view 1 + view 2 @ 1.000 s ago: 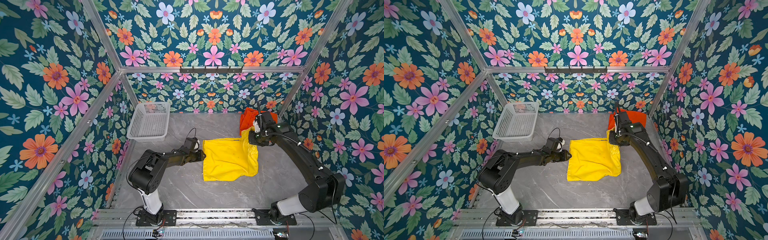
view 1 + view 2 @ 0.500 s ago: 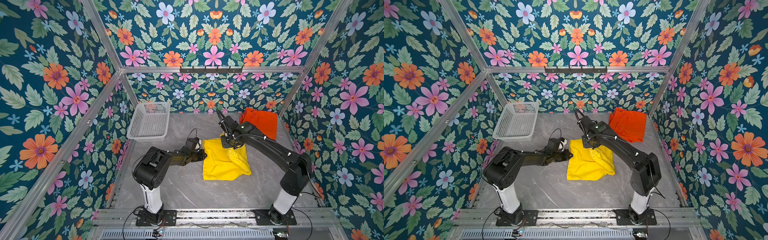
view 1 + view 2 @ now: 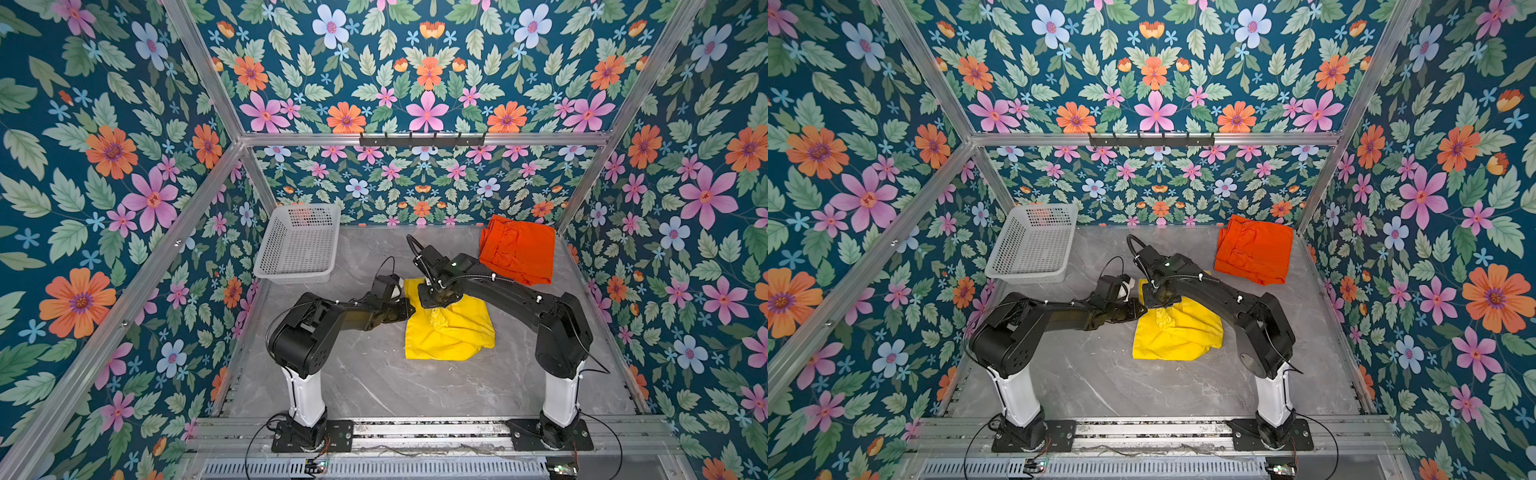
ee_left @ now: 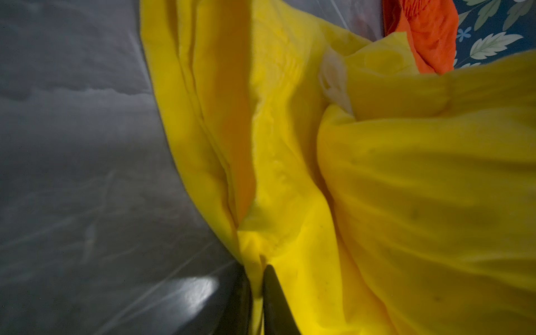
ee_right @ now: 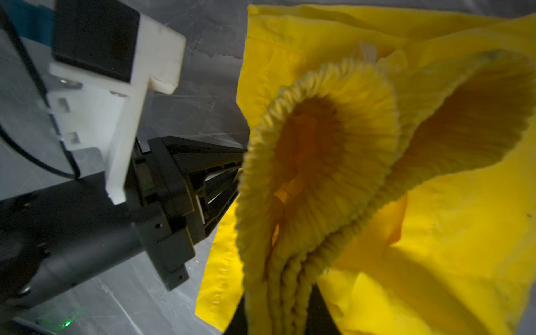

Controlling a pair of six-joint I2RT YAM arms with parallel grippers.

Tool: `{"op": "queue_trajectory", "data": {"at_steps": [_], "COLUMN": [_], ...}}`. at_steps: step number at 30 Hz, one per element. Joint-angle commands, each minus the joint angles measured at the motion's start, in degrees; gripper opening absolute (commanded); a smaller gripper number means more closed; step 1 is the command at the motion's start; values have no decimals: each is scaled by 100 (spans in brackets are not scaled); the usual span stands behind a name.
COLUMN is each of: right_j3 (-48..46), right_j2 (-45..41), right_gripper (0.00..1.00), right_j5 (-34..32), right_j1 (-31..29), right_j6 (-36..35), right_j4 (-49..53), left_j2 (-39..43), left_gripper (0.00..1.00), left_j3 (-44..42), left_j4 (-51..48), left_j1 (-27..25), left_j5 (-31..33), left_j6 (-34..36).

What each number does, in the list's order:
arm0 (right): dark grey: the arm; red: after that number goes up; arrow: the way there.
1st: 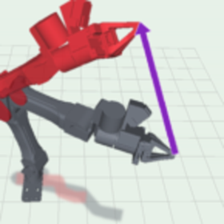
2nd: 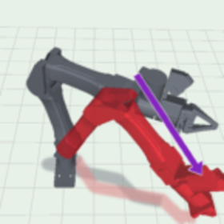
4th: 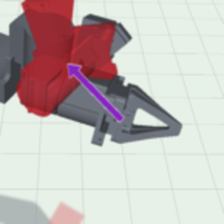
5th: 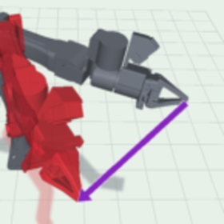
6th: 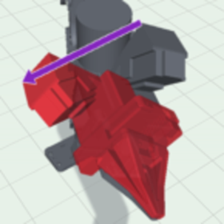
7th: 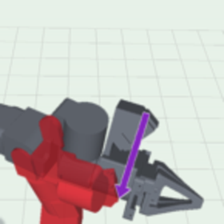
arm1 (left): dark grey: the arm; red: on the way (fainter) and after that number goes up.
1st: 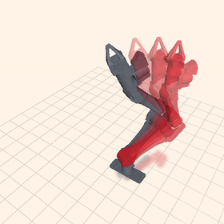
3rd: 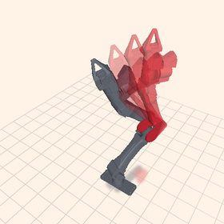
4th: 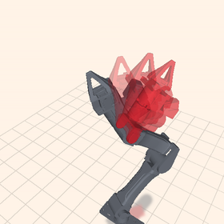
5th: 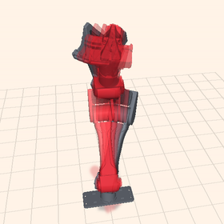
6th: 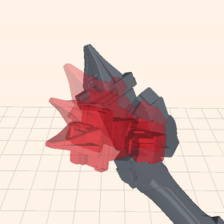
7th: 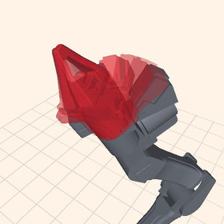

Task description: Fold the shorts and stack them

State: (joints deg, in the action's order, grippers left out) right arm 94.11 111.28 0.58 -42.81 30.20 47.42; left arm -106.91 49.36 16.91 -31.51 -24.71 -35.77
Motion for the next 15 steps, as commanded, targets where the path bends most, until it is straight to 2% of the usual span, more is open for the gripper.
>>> {"op": "queue_trajectory", "data": {"at_steps": [1, 3, 7, 12, 15], "right_j3": [-140, -228, -338, -726, -1281], "right_j2": [131, 206, -7, -973, -1751], "right_gripper": [31, 43, 60, 71, 74], "right_j5": [629, 891, 1111, 1307, 1439], "right_j1": [-9, -16, -3, 128, 456], "right_j6": [317, 377, 333, 102, 164], "right_j4": [-568, -798, -1106, -1489, -1750], "left_j2": [-25, 97, 733, 1842, 2360], "left_gripper": [19, 24, 40, 53, 57], "left_j3": [11, 36, -7, -245, -377], "left_j4": [-582, -704, -1225, -1601, -1440], "left_j1": [6, 12, 119, 259, 259], "left_j5": [220, 282, 725, 1137, 1053], "left_j6": [25, 43, 106, 36, -77]}}
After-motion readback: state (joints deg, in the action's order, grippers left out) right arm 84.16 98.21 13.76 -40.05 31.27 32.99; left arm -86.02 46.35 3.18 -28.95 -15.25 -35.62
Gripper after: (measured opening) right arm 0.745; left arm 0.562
